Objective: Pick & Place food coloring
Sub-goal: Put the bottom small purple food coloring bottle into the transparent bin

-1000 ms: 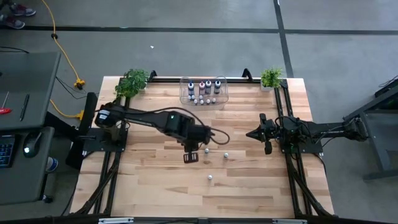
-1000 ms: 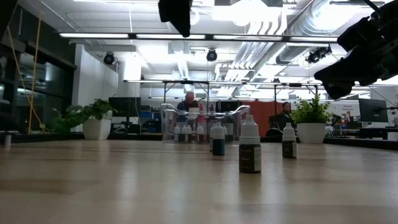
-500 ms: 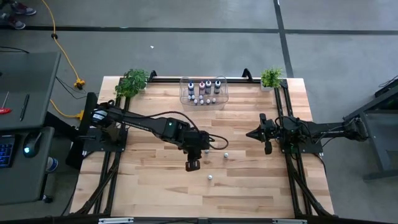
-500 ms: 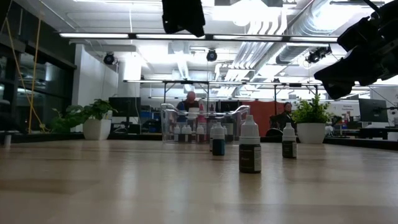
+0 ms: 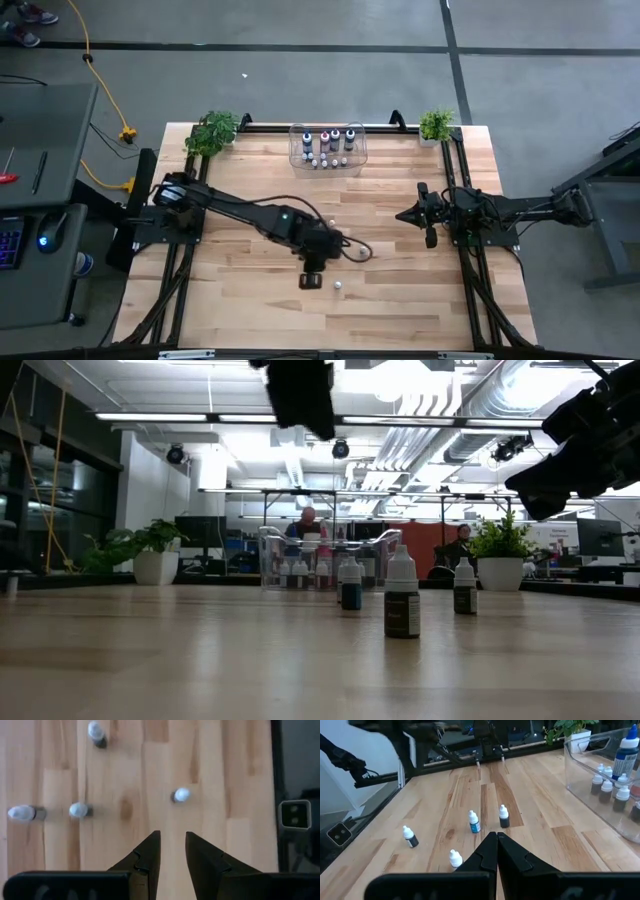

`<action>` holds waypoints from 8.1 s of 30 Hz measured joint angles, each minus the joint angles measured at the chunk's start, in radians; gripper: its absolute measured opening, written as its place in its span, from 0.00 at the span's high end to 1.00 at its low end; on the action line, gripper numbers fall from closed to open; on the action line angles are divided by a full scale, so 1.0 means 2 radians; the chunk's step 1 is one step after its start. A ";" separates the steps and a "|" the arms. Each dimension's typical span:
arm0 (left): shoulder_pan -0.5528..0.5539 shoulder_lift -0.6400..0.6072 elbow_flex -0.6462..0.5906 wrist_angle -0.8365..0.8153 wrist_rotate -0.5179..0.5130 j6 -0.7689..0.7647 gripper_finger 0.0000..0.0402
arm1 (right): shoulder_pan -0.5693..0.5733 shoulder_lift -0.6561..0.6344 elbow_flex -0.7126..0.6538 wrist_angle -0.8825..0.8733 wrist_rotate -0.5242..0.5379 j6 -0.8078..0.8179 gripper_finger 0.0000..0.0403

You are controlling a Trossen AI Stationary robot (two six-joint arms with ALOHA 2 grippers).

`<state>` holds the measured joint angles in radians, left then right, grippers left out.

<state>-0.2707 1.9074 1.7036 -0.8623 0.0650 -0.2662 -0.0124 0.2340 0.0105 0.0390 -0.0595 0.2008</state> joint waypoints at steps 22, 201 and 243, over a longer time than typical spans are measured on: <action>-0.031 0.150 0.160 -0.099 0.010 -0.023 0.71 | 0.000 0.019 0.000 0.000 0.000 0.000 1.00; 0.342 0.223 0.311 -0.150 -0.095 -0.217 0.91 | 0.000 0.033 0.000 0.000 0.000 0.000 1.00; 0.338 0.278 0.312 -0.127 -0.119 -0.247 0.91 | 0.000 0.034 0.000 0.001 0.000 0.000 1.00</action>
<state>0.4057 2.4634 2.3280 -1.1168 -0.1726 -0.7600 -0.0126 0.3012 0.0101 0.0414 -0.0597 0.2008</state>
